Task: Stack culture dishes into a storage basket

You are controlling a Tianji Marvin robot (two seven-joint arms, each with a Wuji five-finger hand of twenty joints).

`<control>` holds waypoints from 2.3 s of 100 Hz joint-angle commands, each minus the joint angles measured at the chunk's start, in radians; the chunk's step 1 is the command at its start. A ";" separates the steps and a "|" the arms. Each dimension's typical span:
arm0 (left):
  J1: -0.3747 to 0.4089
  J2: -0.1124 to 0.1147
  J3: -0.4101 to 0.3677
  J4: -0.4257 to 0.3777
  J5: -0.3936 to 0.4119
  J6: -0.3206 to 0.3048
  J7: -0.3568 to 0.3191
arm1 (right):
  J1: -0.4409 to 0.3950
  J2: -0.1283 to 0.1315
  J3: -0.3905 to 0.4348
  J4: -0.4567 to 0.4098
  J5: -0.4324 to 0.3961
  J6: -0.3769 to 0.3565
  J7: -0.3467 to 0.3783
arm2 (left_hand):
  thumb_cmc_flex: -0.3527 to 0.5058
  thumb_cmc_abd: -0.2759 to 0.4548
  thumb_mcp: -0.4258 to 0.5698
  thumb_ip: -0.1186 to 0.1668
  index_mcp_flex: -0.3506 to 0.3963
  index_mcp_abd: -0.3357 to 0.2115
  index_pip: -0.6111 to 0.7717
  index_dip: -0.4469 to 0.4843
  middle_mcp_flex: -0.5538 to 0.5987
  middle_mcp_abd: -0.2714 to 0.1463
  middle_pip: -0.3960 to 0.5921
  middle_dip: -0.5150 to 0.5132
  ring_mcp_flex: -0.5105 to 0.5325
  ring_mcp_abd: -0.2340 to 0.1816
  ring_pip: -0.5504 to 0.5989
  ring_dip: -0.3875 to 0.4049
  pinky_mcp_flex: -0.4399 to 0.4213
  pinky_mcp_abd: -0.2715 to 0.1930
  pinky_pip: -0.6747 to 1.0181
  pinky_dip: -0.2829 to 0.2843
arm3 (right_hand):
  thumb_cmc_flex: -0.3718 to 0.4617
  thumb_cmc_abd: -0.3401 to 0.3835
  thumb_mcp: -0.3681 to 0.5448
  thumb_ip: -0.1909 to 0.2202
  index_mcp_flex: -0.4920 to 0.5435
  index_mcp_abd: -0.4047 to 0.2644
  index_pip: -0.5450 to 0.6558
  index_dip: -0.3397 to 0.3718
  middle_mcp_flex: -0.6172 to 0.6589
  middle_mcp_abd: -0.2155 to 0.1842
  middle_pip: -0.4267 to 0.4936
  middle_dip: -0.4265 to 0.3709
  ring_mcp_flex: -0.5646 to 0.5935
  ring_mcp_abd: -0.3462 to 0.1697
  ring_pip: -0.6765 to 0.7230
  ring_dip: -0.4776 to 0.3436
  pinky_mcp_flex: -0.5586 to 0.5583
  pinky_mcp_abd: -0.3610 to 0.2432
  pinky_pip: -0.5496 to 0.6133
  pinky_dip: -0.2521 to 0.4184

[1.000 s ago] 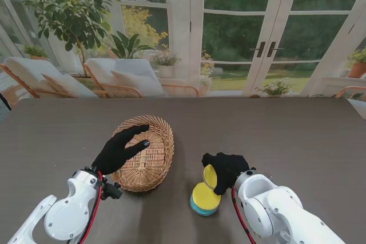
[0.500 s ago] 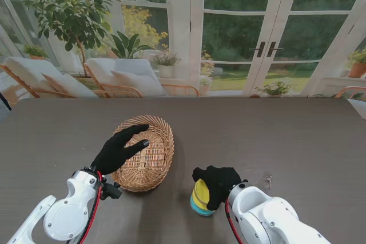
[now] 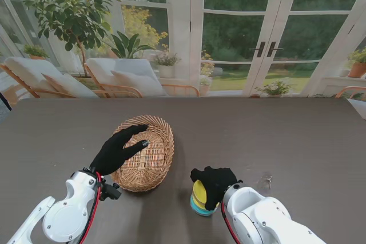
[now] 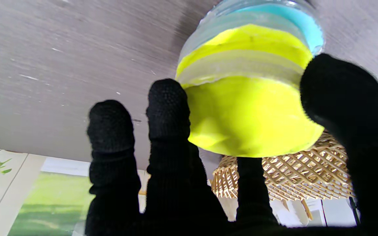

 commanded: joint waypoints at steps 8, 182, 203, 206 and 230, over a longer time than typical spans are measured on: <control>0.004 -0.005 -0.001 -0.007 0.000 0.004 -0.018 | -0.006 -0.001 -0.002 0.000 -0.008 -0.005 0.025 | -0.003 0.036 -0.017 0.013 0.008 0.004 -0.009 0.000 0.003 -0.001 0.001 0.002 -0.017 -0.007 -0.012 -0.007 -0.007 -0.032 -0.027 -0.007 | 0.035 0.095 0.095 0.071 -0.007 -0.009 0.056 0.028 -0.012 -0.061 0.123 0.042 -0.028 -0.002 0.026 0.010 0.014 0.003 0.056 -0.004; 0.004 -0.003 -0.001 -0.011 -0.007 0.017 -0.029 | -0.013 0.004 0.008 0.001 -0.089 -0.085 0.040 | -0.003 0.038 -0.017 0.013 0.013 0.008 -0.008 0.001 0.005 0.003 0.002 0.003 -0.016 -0.007 -0.012 -0.006 -0.007 -0.031 -0.028 -0.007 | -0.060 0.116 0.013 0.061 -0.039 -0.004 -0.282 0.129 -0.234 -0.091 0.096 0.049 -0.258 0.057 -0.018 0.008 -0.190 -0.037 0.035 0.028; 0.002 -0.002 -0.001 -0.011 -0.010 0.020 -0.035 | -0.021 0.006 0.015 -0.003 -0.098 -0.100 0.043 | -0.003 0.037 -0.018 0.013 0.015 0.009 -0.008 0.001 0.006 0.003 0.002 0.003 -0.017 -0.008 -0.012 -0.006 -0.007 -0.032 -0.028 -0.007 | -0.075 0.119 -0.002 0.058 -0.042 0.001 -0.310 0.120 -0.257 -0.089 0.084 0.045 -0.288 0.083 -0.070 -0.006 -0.214 -0.017 0.008 0.022; 0.002 -0.002 -0.001 -0.011 -0.010 0.020 -0.036 | -0.021 0.006 0.015 -0.002 -0.098 -0.102 0.044 | -0.003 0.038 -0.018 0.013 0.014 0.008 -0.008 0.001 0.005 0.003 0.002 0.003 -0.016 -0.007 -0.012 -0.006 -0.007 -0.031 -0.028 -0.007 | -0.074 0.119 -0.002 0.058 -0.043 0.002 -0.311 0.120 -0.262 -0.089 0.083 0.045 -0.298 0.089 -0.082 -0.009 -0.220 -0.015 0.003 0.021; 0.002 -0.003 -0.001 -0.012 -0.010 0.021 -0.033 | -0.022 0.008 0.017 0.000 -0.096 -0.119 0.046 | -0.003 0.037 -0.017 0.013 0.013 0.009 -0.009 0.001 0.005 0.002 0.002 0.003 -0.016 -0.007 -0.012 -0.006 -0.007 -0.031 -0.028 -0.007 | -0.086 0.122 -0.010 0.057 -0.049 0.012 -0.350 0.134 -0.303 -0.093 0.060 0.033 -0.355 0.133 -0.228 -0.055 -0.263 0.006 -0.059 0.008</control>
